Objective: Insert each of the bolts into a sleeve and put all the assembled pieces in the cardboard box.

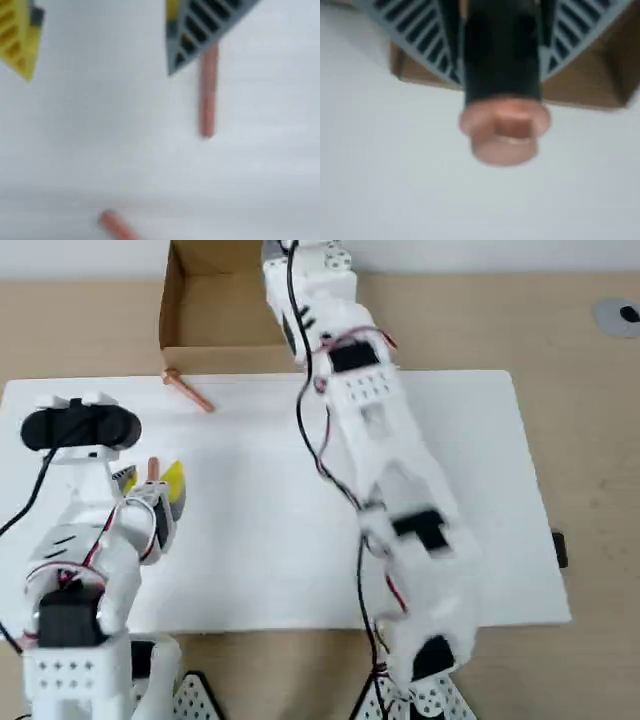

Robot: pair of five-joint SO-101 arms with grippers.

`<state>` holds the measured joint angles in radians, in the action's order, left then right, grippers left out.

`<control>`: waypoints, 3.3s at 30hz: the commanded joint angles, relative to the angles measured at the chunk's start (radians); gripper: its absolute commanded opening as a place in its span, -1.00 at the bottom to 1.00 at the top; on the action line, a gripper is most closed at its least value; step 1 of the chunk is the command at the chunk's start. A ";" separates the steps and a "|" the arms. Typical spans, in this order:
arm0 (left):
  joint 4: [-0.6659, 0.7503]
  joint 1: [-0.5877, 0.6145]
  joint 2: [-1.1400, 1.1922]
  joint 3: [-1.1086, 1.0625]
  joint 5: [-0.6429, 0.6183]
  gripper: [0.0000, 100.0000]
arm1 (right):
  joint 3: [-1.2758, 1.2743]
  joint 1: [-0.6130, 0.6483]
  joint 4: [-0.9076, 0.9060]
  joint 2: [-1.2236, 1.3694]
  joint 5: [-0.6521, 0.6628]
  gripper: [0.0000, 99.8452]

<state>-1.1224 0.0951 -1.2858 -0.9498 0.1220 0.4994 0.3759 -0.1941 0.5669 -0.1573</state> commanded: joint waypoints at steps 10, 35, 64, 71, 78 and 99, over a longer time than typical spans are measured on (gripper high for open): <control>0.083 0.077 0.007 -0.164 0.006 -0.63 | 1.138 -0.048 -0.170 0.912 -0.003 -0.98; -0.011 0.083 0.015 -0.081 -0.009 -0.66 | 1.170 -0.039 -0.862 0.665 0.068 -0.33; 0.273 0.117 0.371 -0.333 -0.144 -0.63 | -0.203 -0.512 -1.560 -0.621 0.221 -0.79; 0.275 0.112 0.371 -0.331 -0.144 -0.63 | -0.684 -0.909 -1.241 -0.825 0.288 -0.79; 0.273 0.117 0.371 -0.331 -0.144 -0.63 | -0.754 -1.113 -1.143 -0.779 0.405 -0.79; 0.290 0.110 0.371 -0.373 -0.135 -0.84 | -1.135 -0.426 -1.192 -1.049 0.479 -0.79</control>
<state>-0.8493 0.1979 -0.9114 -1.3288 -0.0192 -0.5409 -0.1243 -1.4400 -0.3997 0.3383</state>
